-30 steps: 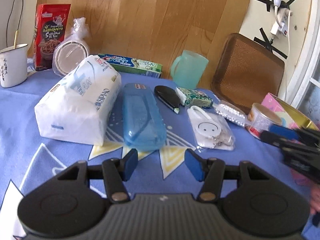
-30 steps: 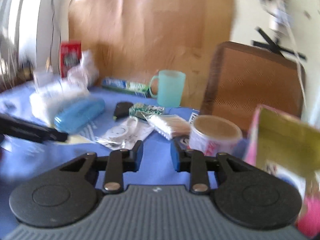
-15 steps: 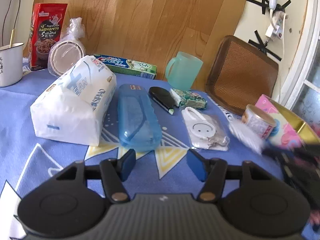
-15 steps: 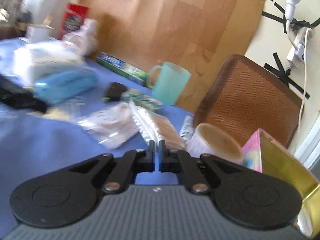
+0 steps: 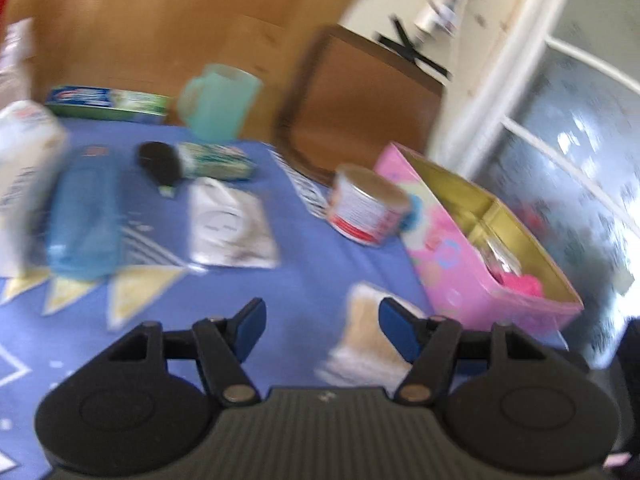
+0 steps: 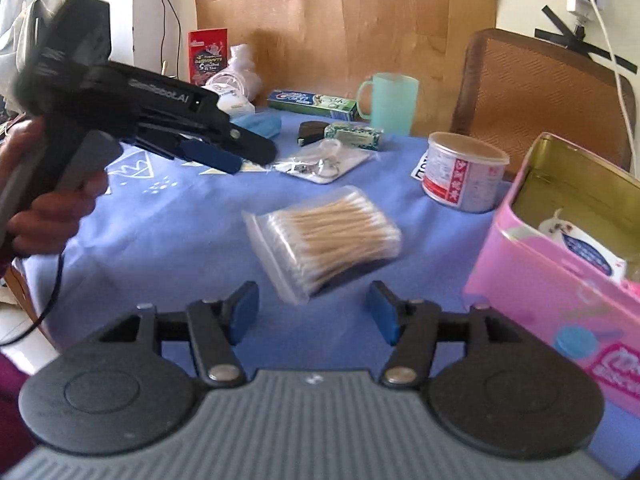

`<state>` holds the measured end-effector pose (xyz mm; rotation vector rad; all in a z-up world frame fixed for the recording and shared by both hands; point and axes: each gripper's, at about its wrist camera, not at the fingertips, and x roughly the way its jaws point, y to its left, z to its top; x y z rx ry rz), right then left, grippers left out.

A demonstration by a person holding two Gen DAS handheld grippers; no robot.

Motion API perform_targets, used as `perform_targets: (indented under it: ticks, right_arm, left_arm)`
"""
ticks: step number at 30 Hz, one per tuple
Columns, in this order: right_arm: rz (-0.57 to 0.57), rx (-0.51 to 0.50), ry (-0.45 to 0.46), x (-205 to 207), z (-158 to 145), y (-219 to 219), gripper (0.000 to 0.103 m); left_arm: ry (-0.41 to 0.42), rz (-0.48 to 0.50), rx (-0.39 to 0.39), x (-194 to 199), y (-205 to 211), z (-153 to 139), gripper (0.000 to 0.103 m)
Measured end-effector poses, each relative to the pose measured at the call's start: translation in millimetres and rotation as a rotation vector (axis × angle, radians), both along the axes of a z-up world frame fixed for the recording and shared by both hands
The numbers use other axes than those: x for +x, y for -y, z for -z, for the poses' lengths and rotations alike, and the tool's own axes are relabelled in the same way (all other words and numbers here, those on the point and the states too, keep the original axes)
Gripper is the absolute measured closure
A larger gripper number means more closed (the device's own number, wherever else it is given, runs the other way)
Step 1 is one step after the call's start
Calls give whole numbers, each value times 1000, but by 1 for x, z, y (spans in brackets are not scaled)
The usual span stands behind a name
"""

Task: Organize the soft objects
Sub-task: 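Grasp the bag of cotton swabs with the right gripper, then carry the cotton swab bag into the tin box and release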

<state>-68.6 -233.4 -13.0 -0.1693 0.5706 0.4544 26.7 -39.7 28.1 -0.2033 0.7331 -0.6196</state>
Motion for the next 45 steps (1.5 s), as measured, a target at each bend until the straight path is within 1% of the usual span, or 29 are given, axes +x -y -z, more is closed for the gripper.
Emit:
perform_targets:
  ticks: [2, 3, 4, 5, 6, 7, 8, 9, 10, 12, 14, 17, 19, 21, 24, 26, 27, 28, 30, 31, 33, 34, 35, 37, 39, 42, 45]
  right_arm:
    - [10, 11, -9, 11, 3, -2, 39]
    - [10, 21, -9, 17, 4, -2, 38]
    - [14, 31, -9, 20, 5, -1, 38]
    - [19, 42, -9, 22, 6, -1, 38]
    - [22, 50, -5, 22, 6, 0, 38]
    - [25, 55, 0, 22, 7, 0, 37]
    - [26, 57, 5, 20, 7, 0, 37]
    - [27, 57, 13, 18, 8, 0, 39]
    - [26, 59, 18, 18, 8, 0, 45]
    - [29, 64, 34, 13, 6, 2, 55]
    - [40, 72, 64, 10, -1, 5, 57]
    - [80, 77, 164, 0, -19, 15, 57]
    - [122, 83, 235, -7, -31, 26, 58]
    - [176, 89, 294, -13, -43, 42, 58]
    - [260, 81, 335, -13, -51, 68, 59]
    - [327, 57, 344, -6, -52, 86, 59]
    - [365, 34, 349, 2, -52, 94, 59]
    - [409, -1, 355, 10, -50, 98, 58]
    - [541, -103, 350, 33, -41, 106, 58]
    - [585, -114, 333, 41, -37, 115, 59]
    - [625, -54, 305, 44, -34, 131, 58]
    - [630, -19, 304, 41, -33, 136, 58]
    - [627, -11, 307, 40, -32, 138, 58]
    - [629, -17, 312, 36, -30, 136, 58]
    - [631, 14, 308, 29, -29, 134, 59]
    - [629, 73, 315, 20, -33, 127, 59]
    - [604, 90, 348, 15, -42, 116, 59]
  left_arm:
    - [-6, 24, 36, -1, 16, 4, 39]
    - [-14, 32, 48, -2, 21, 6, 41]
    - [-29, 45, 60, -1, 27, 10, 47]
    - [-45, 56, 69, -2, 32, 14, 50]
    - [-47, 61, 74, -3, 35, 17, 49]
    - [-28, 61, 83, -6, 37, 17, 50]
    - [-27, 78, 89, -8, 40, 17, 53]
    - [-36, 97, 82, -9, 42, 16, 59]
    - [-37, 104, 80, -11, 43, 13, 60]
    - [4, 115, 97, -18, 51, 3, 61]
    - [59, 131, 98, -23, 59, -13, 61]
    - [126, 176, 69, -23, 76, -39, 60]
    - [171, 219, 52, -21, 95, -54, 60]
    - [204, 256, 56, -17, 121, -63, 60]
    - [258, 296, 83, -9, 165, -65, 59]
    - [284, 282, 114, 2, 196, -60, 48]
    - [288, 266, 138, 5, 209, -57, 43]
    - [286, 248, 165, 10, 221, -53, 43]
    - [278, 217, 203, 15, 233, -45, 44]
    - [269, 211, 209, 15, 233, -43, 44]
    - [260, 221, 189, 11, 228, -40, 44]
    - [267, 222, 191, 9, 225, -39, 44]
    - [274, 219, 199, 6, 221, -39, 44]
    - [269, 224, 191, 2, 213, -38, 44]
    - [252, 230, 163, -2, 200, -40, 44]
    - [256, 223, 117, -11, 173, -45, 44]
    - [258, 180, 72, -16, 134, -49, 44]
